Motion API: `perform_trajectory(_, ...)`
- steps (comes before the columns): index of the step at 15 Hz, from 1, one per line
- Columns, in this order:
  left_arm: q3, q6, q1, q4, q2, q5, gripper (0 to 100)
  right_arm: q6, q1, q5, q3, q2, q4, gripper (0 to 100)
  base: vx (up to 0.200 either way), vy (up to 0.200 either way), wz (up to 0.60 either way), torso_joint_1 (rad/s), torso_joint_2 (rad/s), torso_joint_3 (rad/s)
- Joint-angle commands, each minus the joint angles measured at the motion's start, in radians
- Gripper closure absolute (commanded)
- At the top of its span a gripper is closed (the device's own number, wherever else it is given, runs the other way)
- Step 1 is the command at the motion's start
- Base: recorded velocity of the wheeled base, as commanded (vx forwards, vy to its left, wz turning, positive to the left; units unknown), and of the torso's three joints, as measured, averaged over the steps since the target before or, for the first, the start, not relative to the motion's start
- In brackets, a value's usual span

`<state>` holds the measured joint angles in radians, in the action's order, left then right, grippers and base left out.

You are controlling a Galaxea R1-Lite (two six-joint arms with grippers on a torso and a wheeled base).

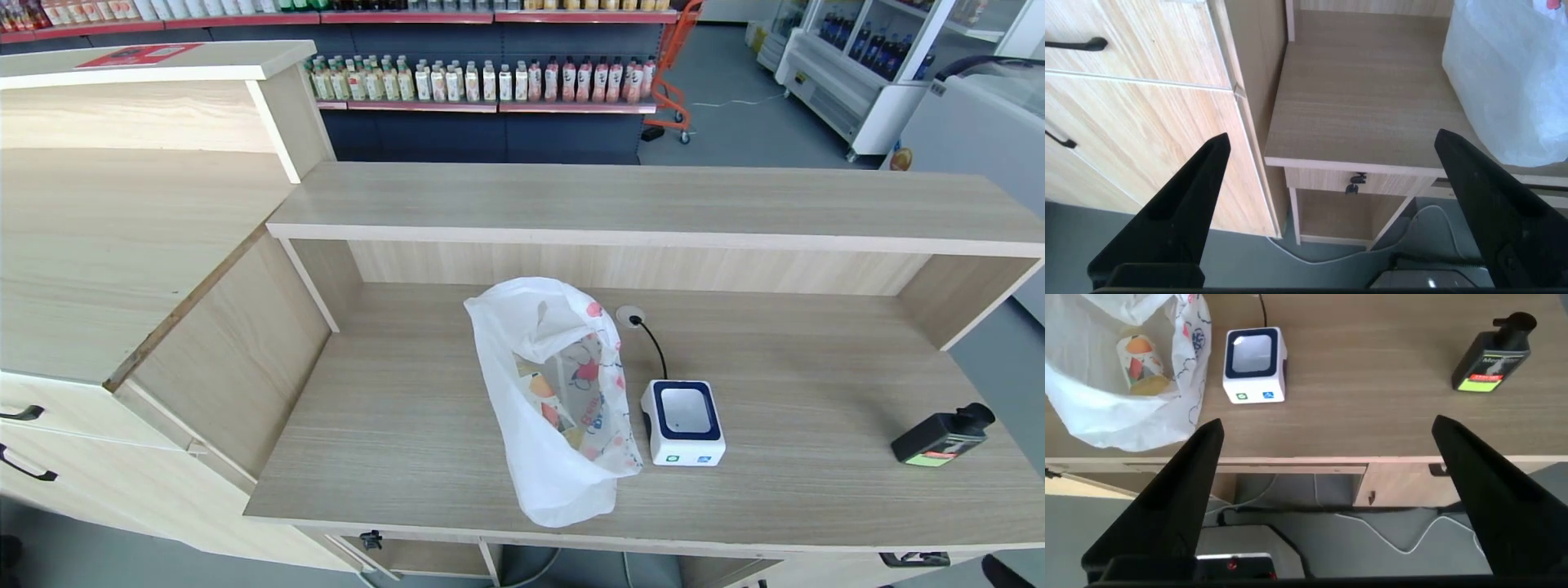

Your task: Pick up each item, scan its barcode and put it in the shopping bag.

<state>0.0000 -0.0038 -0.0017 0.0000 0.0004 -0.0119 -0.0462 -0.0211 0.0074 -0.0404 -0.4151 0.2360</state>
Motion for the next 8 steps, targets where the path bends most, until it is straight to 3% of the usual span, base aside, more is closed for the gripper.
perform_trajectory(1,0.000,-0.001,0.000,0.000,0.000,0.000,0,0.029,0.033,-0.007,0.040,0.392,-0.247,0,0.000,0.000,0.00,0.000,0.00,0.000)
perform_trajectory(8,0.000,-0.001,0.000,0.000,0.000,0.000,0,0.028,0.023,-0.007,0.040,0.415,-0.236,0,0.000,0.000,0.00,0.000,0.00,0.000)
